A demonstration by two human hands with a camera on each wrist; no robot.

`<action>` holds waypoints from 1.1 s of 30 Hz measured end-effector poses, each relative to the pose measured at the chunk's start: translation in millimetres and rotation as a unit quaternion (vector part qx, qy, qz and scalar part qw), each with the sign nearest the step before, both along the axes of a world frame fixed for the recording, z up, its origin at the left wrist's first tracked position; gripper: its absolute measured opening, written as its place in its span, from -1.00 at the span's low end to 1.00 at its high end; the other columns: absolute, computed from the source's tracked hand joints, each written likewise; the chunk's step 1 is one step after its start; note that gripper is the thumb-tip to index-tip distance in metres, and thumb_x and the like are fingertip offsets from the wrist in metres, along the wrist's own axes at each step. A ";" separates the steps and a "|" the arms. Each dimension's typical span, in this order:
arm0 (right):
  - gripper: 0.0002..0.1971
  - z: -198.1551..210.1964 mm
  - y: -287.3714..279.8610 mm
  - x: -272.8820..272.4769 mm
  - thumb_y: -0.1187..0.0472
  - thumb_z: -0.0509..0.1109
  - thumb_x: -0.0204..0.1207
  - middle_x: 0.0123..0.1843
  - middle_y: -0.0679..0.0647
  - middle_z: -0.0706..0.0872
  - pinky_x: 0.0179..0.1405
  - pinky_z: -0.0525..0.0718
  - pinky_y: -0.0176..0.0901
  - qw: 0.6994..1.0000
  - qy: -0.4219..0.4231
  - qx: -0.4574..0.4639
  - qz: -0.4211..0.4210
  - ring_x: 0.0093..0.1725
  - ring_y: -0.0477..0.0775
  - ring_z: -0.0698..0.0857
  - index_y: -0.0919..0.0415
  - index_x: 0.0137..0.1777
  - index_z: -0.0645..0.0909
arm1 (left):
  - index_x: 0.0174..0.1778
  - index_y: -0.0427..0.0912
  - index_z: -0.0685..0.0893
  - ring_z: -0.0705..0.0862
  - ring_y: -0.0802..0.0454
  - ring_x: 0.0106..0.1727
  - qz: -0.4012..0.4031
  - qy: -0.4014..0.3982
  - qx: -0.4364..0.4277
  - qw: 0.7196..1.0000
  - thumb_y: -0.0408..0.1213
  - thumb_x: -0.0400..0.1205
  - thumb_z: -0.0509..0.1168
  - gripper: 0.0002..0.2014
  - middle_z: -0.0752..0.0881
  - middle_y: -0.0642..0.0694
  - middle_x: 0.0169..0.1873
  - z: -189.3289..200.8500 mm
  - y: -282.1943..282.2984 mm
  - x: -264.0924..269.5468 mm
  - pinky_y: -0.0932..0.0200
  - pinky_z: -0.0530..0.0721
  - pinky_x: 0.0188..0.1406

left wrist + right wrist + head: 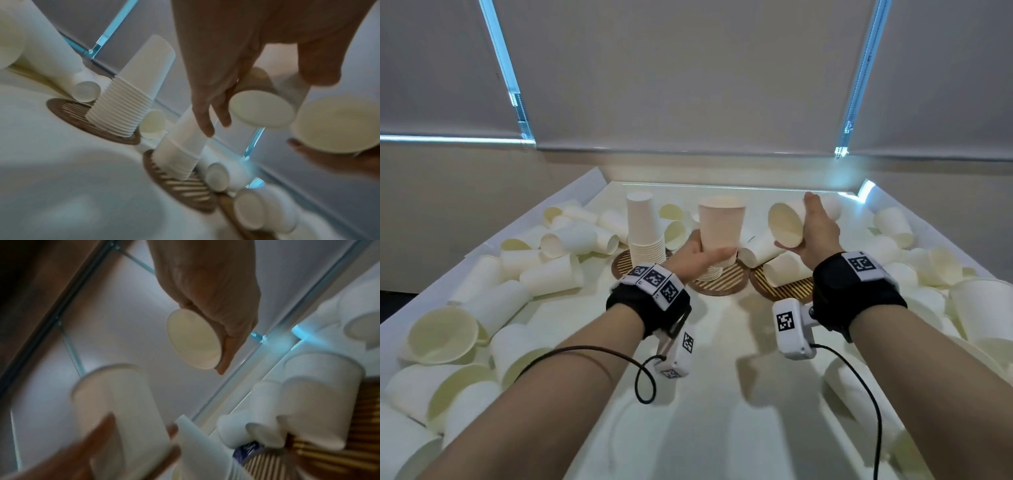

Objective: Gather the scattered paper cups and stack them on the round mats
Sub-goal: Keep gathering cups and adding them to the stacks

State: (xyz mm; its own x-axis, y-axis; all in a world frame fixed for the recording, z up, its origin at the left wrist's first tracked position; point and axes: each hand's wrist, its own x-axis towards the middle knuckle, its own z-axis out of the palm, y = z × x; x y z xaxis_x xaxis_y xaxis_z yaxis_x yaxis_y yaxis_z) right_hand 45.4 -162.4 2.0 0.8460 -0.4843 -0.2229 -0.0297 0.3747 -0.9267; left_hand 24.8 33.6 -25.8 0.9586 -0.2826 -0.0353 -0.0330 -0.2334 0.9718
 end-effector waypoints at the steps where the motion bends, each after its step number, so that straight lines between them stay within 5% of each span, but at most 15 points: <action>1: -0.34 -1.0 8.2 1.0 -0.14 0.38 0.45 0.25 0.19 0.53 -0.30 0.77 0.10 0.999 -0.010 0.029 0.027 0.12 0.23 0.63 0.22 0.42 0.31 | 0.57 -0.13 0.20 0.54 -0.04 0.39 0.008 -0.020 -0.035 0.999 -0.06 0.44 0.48 -0.16 0.53 -0.11 0.41 5.5 0.9 0.6 -0.06 0.48 0.44; 4: -0.52 -3.3 34.9 -0.3 -0.02 0.20 0.59 0.19 0.31 0.61 -0.36 0.75 0.04 0.985 -0.026 0.095 0.141 0.02 0.25 0.66 0.29 0.38 0.39 | 0.58 0.01 0.17 0.49 0.01 0.46 -0.003 -0.064 -0.080 0.995 0.12 0.25 0.49 0.00 0.52 -0.02 0.43 18.4 -2.4 0.9 -0.09 0.41 0.51; 7: -0.57 -10.9 49.9 1.4 0.13 0.21 0.58 0.27 0.37 0.67 -0.42 0.78 0.10 0.968 -0.001 0.184 0.172 0.17 0.34 0.68 0.32 0.38 0.50 | 0.61 0.05 0.15 0.39 0.07 0.52 -0.023 -0.075 -0.078 0.994 0.03 0.39 0.49 -0.08 0.48 0.06 0.47 23.4 -6.3 1.4 -0.06 0.31 0.57; 11: -0.77 -16.5 61.1 2.4 0.25 0.18 0.61 -0.12 0.27 0.79 -0.43 0.80 0.08 0.951 -0.013 0.246 0.187 -0.13 0.24 0.77 0.30 0.17 0.57 | 0.59 0.03 0.16 0.39 0.16 0.39 -0.010 -0.095 -0.031 0.995 -0.19 0.56 0.42 -0.25 0.47 0.11 0.30 19.7 -10.1 3.7 0.23 0.32 0.32; 13: -0.76 -17.4 65.6 3.2 0.22 0.19 0.59 -0.09 0.30 0.74 -0.42 0.79 0.14 0.940 -0.002 0.293 0.177 -0.12 0.31 0.72 0.28 0.18 0.56 | 0.59 0.03 0.16 0.37 0.05 0.48 -0.003 -0.103 0.008 0.995 -0.21 0.55 0.43 -0.25 0.43 0.03 0.38 14.8 -10.5 7.1 0.25 0.28 0.29; 16: -0.69 -19.6 66.8 6.9 0.13 0.19 0.59 0.07 0.31 0.65 -0.14 0.74 0.14 0.936 -0.007 0.307 0.174 0.05 0.34 0.65 0.30 0.23 0.50 | 0.62 0.04 0.03 0.19 -0.07 0.62 0.002 -0.098 0.027 0.995 -0.23 0.43 0.54 -0.03 0.21 -0.19 0.59 12.0 -8.2 8.7 0.13 0.22 0.46; 18: -0.65 -23.1 66.0 8.0 0.05 0.23 0.58 0.08 0.29 0.61 -0.26 0.77 0.15 0.937 -0.027 0.303 0.174 0.01 0.33 0.68 0.27 0.24 0.46 | 0.63 0.05 -0.04 0.18 -0.10 0.63 0.011 -0.108 0.011 0.994 -0.27 0.34 0.60 0.10 0.16 -0.24 0.60 14.4 -6.2 7.5 0.04 0.22 0.53; 21: -0.63 -29.6 65.9 9.7 0.09 0.21 0.59 0.06 0.24 0.67 -0.55 0.74 0.00 0.941 -0.032 0.296 0.161 -0.26 0.27 0.78 0.24 0.33 0.44 | 0.63 0.06 0.00 0.19 0.00 0.61 0.016 -0.201 0.012 0.979 -0.29 0.23 0.66 0.18 0.17 -0.12 0.58 18.8 -6.2 6.5 0.14 0.22 0.50; 24: -0.48 -32.7 68.9 9.7 0.10 0.22 0.54 0.36 0.21 0.63 -0.46 0.78 0.00 0.950 -0.017 0.282 0.133 0.19 0.25 0.71 0.27 0.49 0.36 | 0.54 0.22 0.12 0.25 0.15 0.50 0.004 -0.316 0.017 0.949 -0.24 0.20 0.68 0.11 0.25 0.04 0.47 23.0 -9.5 5.4 0.36 0.22 0.43; 27: -0.67 -25.1 68.3 5.4 0.11 0.21 0.57 0.08 0.19 0.70 -0.57 0.72 -0.12 0.954 -0.013 0.275 0.117 -0.04 0.19 0.70 0.21 0.28 0.52 | 0.50 0.23 0.30 0.29 0.09 0.51 0.023 -0.403 0.050 0.914 -0.10 0.33 0.56 -0.16 0.31 -0.03 0.48 21.5 -10.7 8.8 0.18 0.30 0.51; 29: -0.75 -15.3 69.7 2.9 0.10 0.22 0.59 -0.12 0.19 0.69 -0.47 0.76 -0.09 0.956 -0.035 0.260 0.135 -0.17 0.17 0.69 0.23 0.14 0.56 | 0.51 0.11 0.39 0.29 0.00 0.55 0.036 -0.411 0.113 0.904 -0.06 0.47 0.38 -0.35 0.30 -0.07 0.53 16.1 -10.8 15.3 -0.03 0.30 0.53; 33: -0.56 -3.3 80.4 8.9 0.03 0.41 0.50 0.00 0.24 0.72 0.03 0.68 0.12 0.966 -0.085 0.163 0.181 -0.06 0.22 0.73 0.29 0.26 0.50 | 0.60 -0.12 0.26 0.30 -0.05 0.57 0.022 -0.340 0.112 0.934 -0.35 0.65 0.14 -0.45 0.34 -0.17 0.55 12.0 -8.1 24.4 0.30 0.21 0.45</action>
